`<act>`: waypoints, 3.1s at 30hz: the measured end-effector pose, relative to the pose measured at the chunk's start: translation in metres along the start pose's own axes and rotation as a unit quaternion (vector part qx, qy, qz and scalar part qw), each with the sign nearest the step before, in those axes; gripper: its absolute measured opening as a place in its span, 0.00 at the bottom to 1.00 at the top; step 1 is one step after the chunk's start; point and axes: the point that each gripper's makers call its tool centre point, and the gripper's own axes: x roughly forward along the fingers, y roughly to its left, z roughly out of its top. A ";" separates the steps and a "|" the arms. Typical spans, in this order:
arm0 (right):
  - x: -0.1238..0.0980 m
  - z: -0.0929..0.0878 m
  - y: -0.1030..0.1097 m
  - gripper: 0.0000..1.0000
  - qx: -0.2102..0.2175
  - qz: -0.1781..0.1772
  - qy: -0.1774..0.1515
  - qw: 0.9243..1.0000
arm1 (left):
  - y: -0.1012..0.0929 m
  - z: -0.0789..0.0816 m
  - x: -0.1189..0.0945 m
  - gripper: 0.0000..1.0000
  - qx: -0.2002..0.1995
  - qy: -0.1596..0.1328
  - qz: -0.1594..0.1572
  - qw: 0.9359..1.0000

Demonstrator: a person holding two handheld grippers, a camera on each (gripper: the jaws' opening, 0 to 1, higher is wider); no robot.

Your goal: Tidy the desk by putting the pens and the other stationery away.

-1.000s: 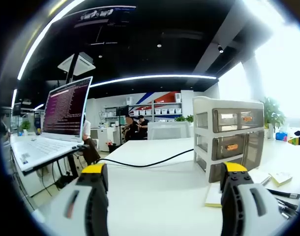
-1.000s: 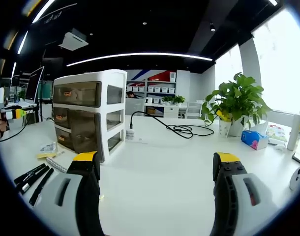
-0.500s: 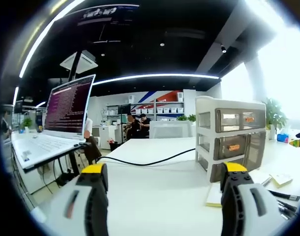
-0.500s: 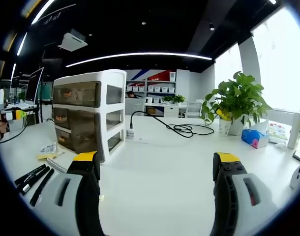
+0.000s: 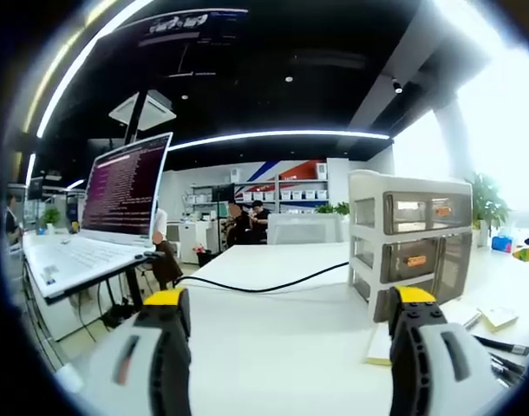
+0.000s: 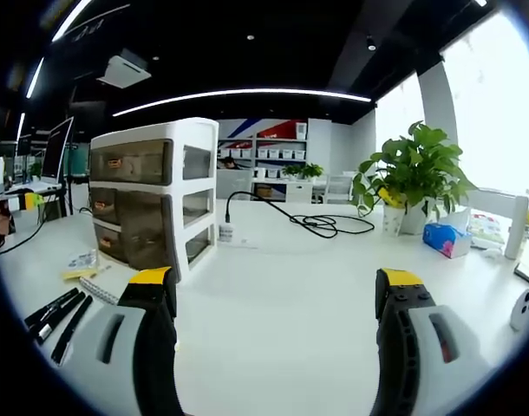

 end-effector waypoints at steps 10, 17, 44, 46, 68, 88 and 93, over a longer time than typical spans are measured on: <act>-0.001 -0.007 -0.011 0.97 0.016 -0.026 0.013 0.999 | -0.002 0.001 0.000 0.95 -0.001 -0.001 -0.005 1.000; -0.001 -0.008 -0.010 0.97 0.030 -0.019 0.014 0.999 | -0.009 0.005 0.000 0.95 0.028 -0.010 -0.014 0.999; -0.004 -0.003 -0.030 0.97 -0.002 -0.087 -0.004 0.996 | -0.029 0.003 -0.002 0.94 0.033 0.000 -0.051 0.998; -0.004 -0.001 -0.029 0.97 -0.005 -0.083 -0.011 0.996 | -0.027 -0.002 0.001 0.94 0.043 0.008 -0.043 0.998; -0.044 0.111 0.043 0.67 -0.189 0.002 -0.223 0.956 | -0.029 -0.008 0.004 0.94 0.047 0.018 -0.045 0.998; 0.011 0.144 0.207 0.39 -0.502 0.144 -0.186 0.832 | -0.022 -0.023 0.012 0.94 0.070 0.028 -0.022 0.997; 0.026 0.123 0.244 0.30 -0.524 0.161 -0.187 0.815 | -0.021 -0.032 0.013 0.94 0.023 0.049 -0.027 0.998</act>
